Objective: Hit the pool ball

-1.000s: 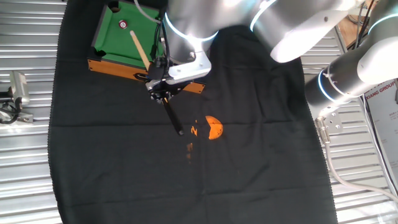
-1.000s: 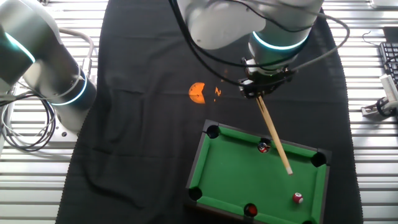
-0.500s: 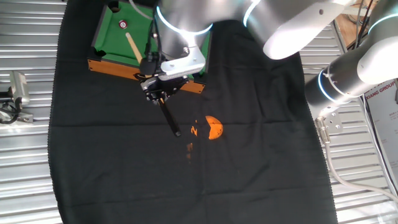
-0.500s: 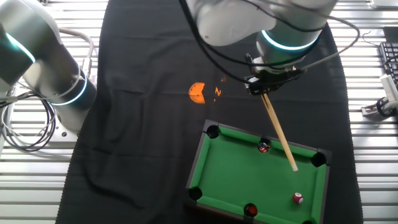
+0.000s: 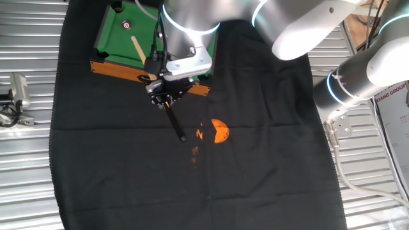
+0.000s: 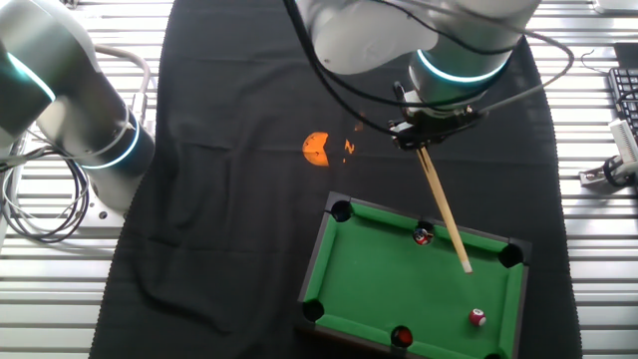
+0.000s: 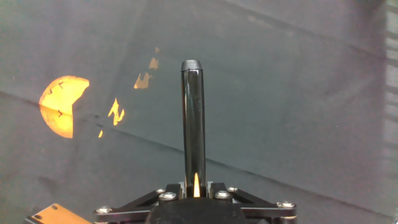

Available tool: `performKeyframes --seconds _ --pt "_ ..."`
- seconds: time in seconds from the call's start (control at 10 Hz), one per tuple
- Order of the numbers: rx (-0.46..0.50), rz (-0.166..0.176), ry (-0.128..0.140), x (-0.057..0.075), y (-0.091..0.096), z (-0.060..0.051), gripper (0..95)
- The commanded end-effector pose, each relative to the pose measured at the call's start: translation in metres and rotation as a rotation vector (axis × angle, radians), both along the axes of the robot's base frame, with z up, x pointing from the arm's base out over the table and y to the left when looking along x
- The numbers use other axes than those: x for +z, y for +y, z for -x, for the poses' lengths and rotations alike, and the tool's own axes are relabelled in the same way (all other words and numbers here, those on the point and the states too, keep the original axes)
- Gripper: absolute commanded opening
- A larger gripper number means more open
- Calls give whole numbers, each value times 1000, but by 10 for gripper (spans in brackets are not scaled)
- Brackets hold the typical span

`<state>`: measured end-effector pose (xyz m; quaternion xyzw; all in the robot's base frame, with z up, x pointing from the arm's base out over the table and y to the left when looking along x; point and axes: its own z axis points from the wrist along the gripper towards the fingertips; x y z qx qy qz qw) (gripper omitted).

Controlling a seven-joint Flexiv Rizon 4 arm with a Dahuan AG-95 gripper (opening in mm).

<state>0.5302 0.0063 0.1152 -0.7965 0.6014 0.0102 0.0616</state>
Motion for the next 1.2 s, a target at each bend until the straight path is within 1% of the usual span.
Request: performKeyframes --seconds 0.1,0.7,1.2 --pt "-6 11 -4 0 0 0 0" --pt "-10 8 -8 -2 -1 -1 0" --pt "-24 -27 -10 -3 -1 -1 0"
